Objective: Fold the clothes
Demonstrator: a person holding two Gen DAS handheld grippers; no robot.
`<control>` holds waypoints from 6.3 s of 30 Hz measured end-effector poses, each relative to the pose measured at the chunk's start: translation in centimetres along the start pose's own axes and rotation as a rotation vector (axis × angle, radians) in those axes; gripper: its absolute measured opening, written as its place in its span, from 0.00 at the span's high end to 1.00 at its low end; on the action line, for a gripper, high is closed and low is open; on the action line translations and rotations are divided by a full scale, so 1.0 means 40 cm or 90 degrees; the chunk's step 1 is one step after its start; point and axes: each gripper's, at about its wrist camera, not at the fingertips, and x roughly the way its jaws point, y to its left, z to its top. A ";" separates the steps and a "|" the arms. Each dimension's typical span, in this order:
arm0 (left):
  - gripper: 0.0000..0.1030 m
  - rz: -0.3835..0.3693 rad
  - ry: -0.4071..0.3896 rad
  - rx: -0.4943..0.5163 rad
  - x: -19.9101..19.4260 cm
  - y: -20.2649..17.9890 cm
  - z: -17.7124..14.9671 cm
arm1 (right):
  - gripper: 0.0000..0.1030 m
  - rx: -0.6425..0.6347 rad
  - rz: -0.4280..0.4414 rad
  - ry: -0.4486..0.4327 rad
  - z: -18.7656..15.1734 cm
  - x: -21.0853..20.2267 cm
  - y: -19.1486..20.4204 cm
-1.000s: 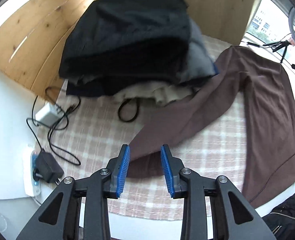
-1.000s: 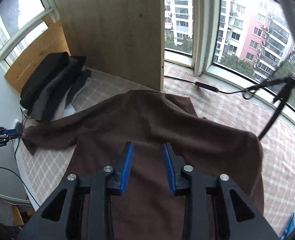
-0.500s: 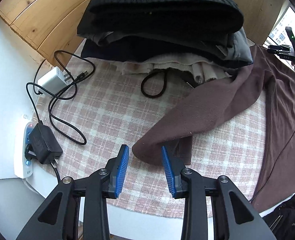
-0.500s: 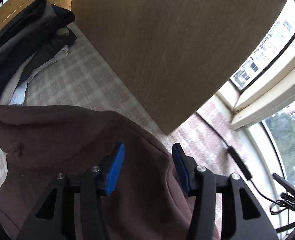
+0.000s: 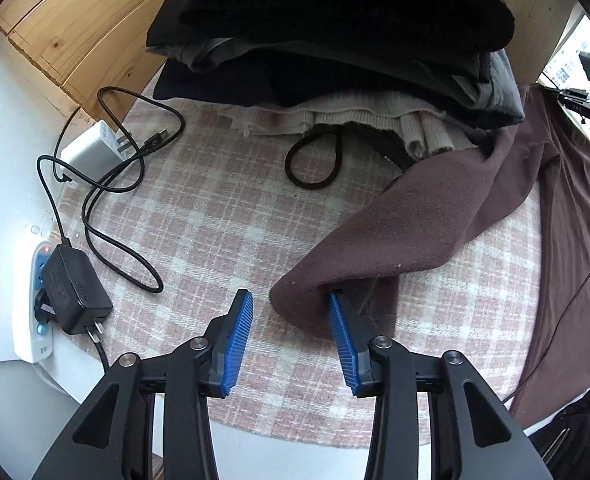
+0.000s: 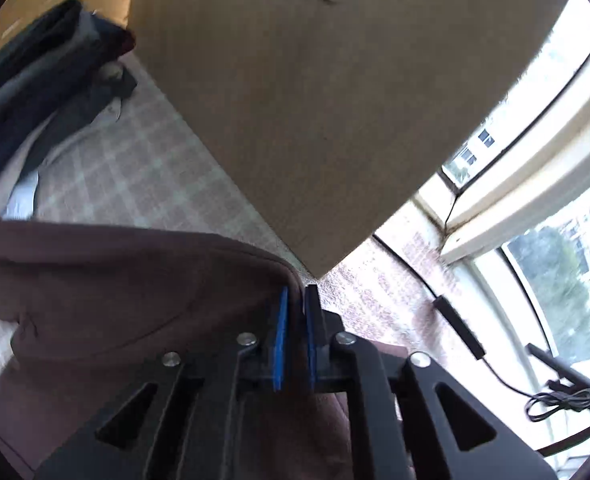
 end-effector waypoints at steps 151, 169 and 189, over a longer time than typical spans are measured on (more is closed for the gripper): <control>0.93 -0.138 -0.088 0.179 -0.176 -0.333 -0.296 | 0.65 0.333 0.329 0.308 0.085 0.104 0.305; 0.93 -0.033 -0.204 0.210 -0.333 -0.344 -0.351 | 0.92 0.406 0.418 0.204 0.002 -0.126 0.110; 0.79 -0.134 -0.057 0.155 -0.218 -0.427 -0.485 | 0.75 0.300 0.318 0.170 -0.321 -0.321 -0.014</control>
